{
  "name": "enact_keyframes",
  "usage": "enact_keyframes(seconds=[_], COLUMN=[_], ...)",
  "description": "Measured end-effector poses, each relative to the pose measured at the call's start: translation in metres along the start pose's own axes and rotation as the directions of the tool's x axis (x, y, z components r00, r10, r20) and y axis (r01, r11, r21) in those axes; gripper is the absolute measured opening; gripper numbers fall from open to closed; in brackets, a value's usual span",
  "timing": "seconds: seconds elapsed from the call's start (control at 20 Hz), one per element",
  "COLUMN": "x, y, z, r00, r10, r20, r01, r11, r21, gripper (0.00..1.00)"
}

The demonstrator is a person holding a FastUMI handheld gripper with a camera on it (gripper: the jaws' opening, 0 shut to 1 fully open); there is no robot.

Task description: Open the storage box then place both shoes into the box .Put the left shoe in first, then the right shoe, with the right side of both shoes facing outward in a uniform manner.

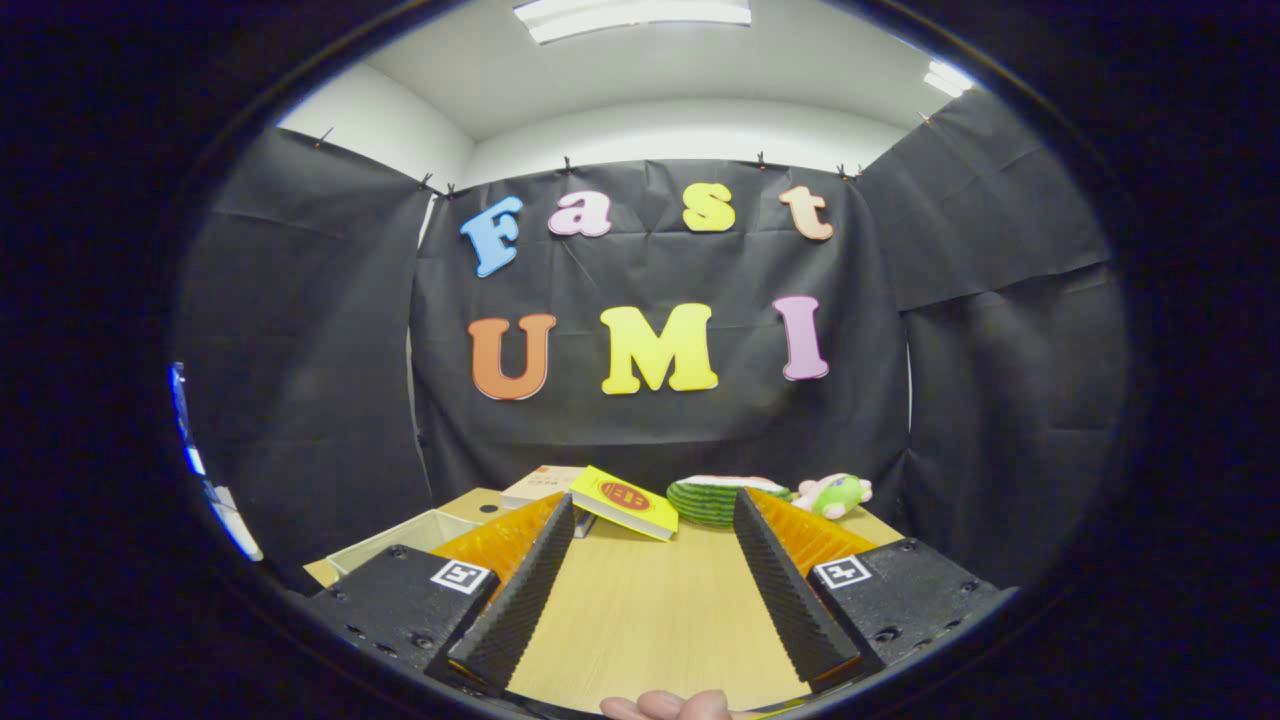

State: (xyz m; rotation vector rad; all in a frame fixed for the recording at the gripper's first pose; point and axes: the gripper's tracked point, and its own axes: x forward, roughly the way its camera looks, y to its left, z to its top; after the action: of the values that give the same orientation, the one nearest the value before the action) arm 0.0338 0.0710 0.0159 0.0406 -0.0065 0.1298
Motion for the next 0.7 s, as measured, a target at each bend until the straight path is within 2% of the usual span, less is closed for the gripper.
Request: enact_keyframes(seconds=[0.4, 0.7], x=[-0.005, -0.002], y=[0.019, 0.029], z=[0.009, 0.023], r00=[1.0, 0.999], r10=[0.024, 0.029], r20=[0.007, 0.034], r01=[-0.024, -0.029], r11=[0.999, 1.0], r21=[0.026, -0.012], gripper=[1.0, 1.0])
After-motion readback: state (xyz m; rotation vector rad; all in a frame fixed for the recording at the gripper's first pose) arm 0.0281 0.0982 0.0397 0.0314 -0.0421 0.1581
